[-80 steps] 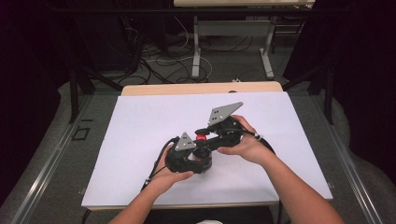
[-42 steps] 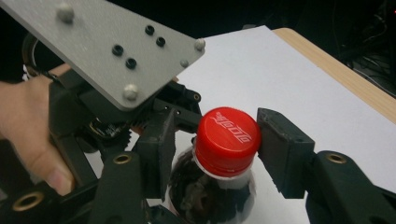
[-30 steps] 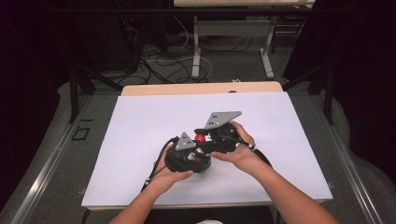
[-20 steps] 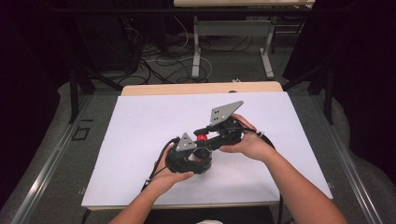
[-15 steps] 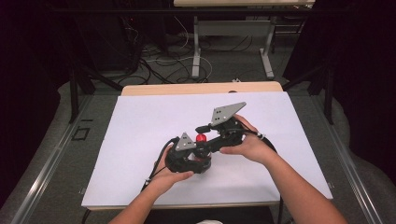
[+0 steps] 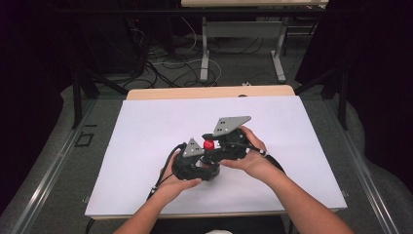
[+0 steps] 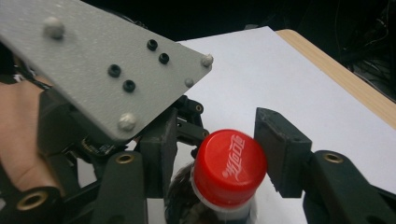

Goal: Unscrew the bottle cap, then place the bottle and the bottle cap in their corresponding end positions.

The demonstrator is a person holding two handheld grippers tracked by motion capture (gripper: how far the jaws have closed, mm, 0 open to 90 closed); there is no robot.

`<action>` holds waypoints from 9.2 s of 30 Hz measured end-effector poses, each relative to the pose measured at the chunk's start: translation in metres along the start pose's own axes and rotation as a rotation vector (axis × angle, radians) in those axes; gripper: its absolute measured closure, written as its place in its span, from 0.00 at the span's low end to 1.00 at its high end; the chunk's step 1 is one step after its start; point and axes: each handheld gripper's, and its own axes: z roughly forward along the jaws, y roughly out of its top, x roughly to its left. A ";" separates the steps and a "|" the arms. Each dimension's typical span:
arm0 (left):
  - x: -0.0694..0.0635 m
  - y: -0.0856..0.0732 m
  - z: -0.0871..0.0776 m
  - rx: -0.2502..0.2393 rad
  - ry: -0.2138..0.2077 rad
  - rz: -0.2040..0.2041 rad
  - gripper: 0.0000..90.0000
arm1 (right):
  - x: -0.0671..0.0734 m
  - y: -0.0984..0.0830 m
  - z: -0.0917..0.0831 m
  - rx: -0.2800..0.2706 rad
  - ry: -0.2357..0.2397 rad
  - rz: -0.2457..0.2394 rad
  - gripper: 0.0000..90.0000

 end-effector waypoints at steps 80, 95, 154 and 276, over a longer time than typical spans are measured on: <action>0.001 0.001 -0.003 -0.022 0.014 -0.020 0.34 | 0.001 0.003 -0.013 0.018 0.002 0.039 0.54; -0.001 0.001 -0.004 -0.001 0.002 -0.001 0.34 | -0.009 0.004 -0.003 0.010 0.057 -0.046 0.67; 0.001 0.003 -0.007 -0.023 0.011 -0.017 0.34 | -0.003 0.005 -0.014 0.006 -0.031 0.070 0.52; 0.068 0.061 0.027 -0.076 0.112 -0.137 0.34 | -0.028 -0.124 -0.040 0.050 -0.180 0.299 0.67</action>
